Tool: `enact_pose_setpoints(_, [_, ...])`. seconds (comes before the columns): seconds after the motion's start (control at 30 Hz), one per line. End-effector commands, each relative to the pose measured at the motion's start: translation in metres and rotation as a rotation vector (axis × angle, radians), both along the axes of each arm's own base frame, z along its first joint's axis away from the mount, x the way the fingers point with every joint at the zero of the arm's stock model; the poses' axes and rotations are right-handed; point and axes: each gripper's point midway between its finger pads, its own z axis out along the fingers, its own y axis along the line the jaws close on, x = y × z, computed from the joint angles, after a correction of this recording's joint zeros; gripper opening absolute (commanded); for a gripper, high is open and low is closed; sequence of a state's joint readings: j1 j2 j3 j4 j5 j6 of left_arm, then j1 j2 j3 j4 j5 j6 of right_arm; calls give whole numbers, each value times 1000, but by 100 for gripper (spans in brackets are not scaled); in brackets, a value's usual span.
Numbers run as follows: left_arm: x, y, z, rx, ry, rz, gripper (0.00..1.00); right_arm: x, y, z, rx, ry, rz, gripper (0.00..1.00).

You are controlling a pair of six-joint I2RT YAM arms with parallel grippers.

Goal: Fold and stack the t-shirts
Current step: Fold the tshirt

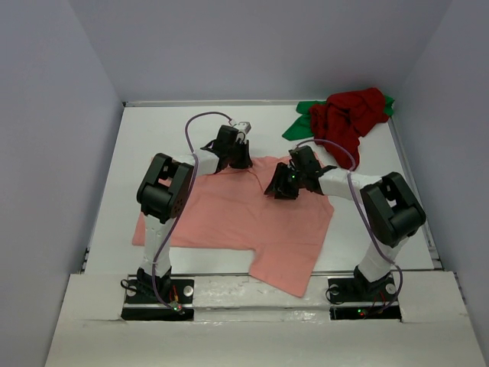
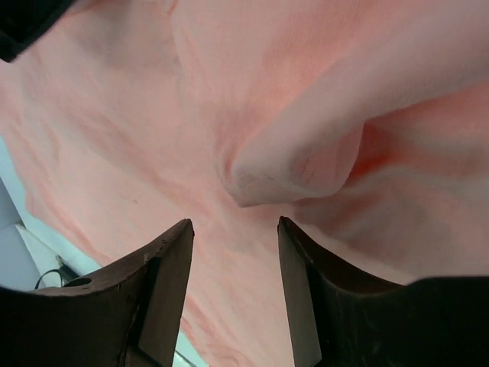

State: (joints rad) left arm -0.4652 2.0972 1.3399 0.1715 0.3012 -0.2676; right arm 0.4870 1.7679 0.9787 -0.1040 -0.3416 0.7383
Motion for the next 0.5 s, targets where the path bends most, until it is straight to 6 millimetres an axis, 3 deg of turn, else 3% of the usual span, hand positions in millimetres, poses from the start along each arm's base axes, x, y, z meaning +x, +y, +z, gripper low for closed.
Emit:
enact_pose_setpoints(0.0, [4,-4,6,6,-10,-12,0,13,-6,31,-31,-130,-30,54])
enact_pose_setpoints(0.2, [4,-4,5,9,-8,-13,0,27,-27,38,-140,-224,-75,54])
enact_pose_setpoints(0.47, [3,-5,5,14,-10,-21,0,58,-71,45,-380,-364,-202,54])
